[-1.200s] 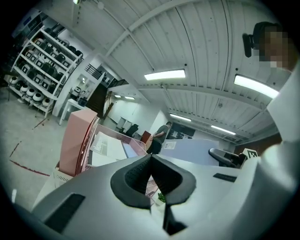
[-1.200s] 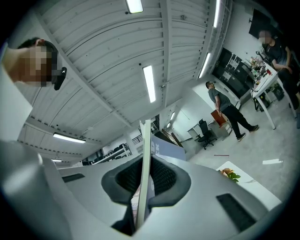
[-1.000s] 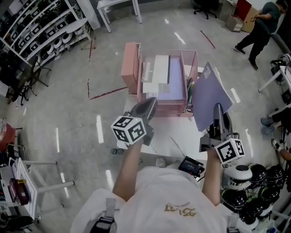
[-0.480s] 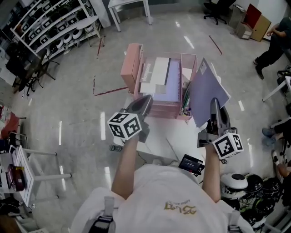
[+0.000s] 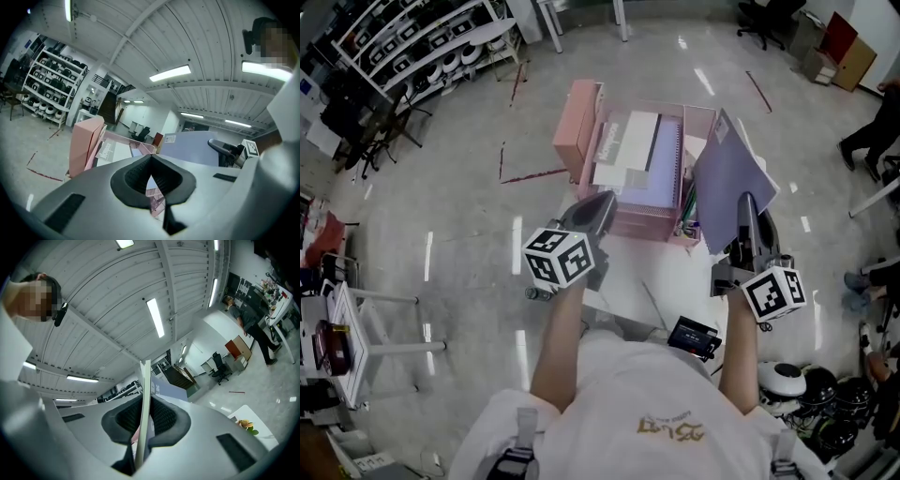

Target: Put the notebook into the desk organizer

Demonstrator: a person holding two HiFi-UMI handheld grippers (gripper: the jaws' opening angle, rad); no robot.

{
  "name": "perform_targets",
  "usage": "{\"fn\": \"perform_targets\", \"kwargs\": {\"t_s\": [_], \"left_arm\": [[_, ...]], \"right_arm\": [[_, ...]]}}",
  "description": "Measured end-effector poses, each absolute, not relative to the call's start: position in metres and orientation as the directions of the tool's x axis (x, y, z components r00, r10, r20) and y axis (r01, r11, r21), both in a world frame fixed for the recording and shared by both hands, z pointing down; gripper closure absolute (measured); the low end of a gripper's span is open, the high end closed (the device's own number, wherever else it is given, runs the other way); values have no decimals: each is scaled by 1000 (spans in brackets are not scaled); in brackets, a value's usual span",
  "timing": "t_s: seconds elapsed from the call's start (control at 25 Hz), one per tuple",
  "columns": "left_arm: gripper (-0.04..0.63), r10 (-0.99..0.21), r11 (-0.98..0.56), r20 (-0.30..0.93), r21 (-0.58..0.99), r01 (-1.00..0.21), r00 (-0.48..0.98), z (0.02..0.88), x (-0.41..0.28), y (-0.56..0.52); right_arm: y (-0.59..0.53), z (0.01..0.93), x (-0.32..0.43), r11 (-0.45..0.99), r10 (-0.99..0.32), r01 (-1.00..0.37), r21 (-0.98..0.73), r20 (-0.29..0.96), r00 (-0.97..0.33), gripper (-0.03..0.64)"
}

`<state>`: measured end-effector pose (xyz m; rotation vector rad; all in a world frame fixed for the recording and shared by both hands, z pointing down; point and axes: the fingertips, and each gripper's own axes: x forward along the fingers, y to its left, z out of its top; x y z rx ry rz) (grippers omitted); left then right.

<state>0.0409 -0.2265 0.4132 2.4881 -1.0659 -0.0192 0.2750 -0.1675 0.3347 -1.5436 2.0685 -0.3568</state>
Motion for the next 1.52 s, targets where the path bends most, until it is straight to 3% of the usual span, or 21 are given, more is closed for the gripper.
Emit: {"fn": "perform_targets", "kwargs": {"t_s": [0.48,1.52], "left_arm": [[578,-611,-682,153,398,-614,777,420,24,-262],[578,-584,-694,119,439,-570,803,419,-15,-289]], "right_arm": [[-197,330,240,237,-960,-861,-449,-245,-136,574],[-230,287,211,173,-933,-941,-292,-356,-62,574]]}}
